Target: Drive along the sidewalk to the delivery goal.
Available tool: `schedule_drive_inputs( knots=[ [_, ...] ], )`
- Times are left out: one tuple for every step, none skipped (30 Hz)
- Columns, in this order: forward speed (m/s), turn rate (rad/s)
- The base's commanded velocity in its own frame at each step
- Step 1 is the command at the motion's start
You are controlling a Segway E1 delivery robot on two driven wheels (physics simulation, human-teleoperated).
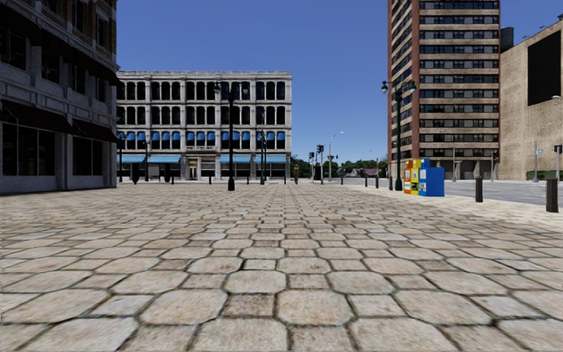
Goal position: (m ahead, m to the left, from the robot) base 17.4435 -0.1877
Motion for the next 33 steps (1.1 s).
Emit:
schedule_drive_inputs(
  knots=[
    [1.74,0.00],
    [1.74,0.00],
    [1.74,0.00],
    [1.74,0.00],
    [1.74,0.00],
    [1.74,0.00],
    [1.74,0.00],
    [1.74,0.00],
    [1.74,0.00],
    [1.74,0.00],
    [1.74,0.00],
    [1.74,0.00],
    [1.74,0.00],
    [1.74,0.00],
    [1.74,0.00],
    [1.74,0.00],
    [1.74,0.00],
    [1.74,0.00],
    [1.74,0.00],
    [1.74,0.00],
    [1.74,0.00],
    [1.74,0.00],
    [1.74,0.00],
    [1.74,0.00],
    [1.74,0.00],
    [1.74,0.00],
    [1.74,0.00],
    [1.74,0.00],
    [1.74,0.00],
    [1.74,0.00],
    [1.74,0.00],
    [1.74,0.00],
    [1.74,0.00]
  ],
)
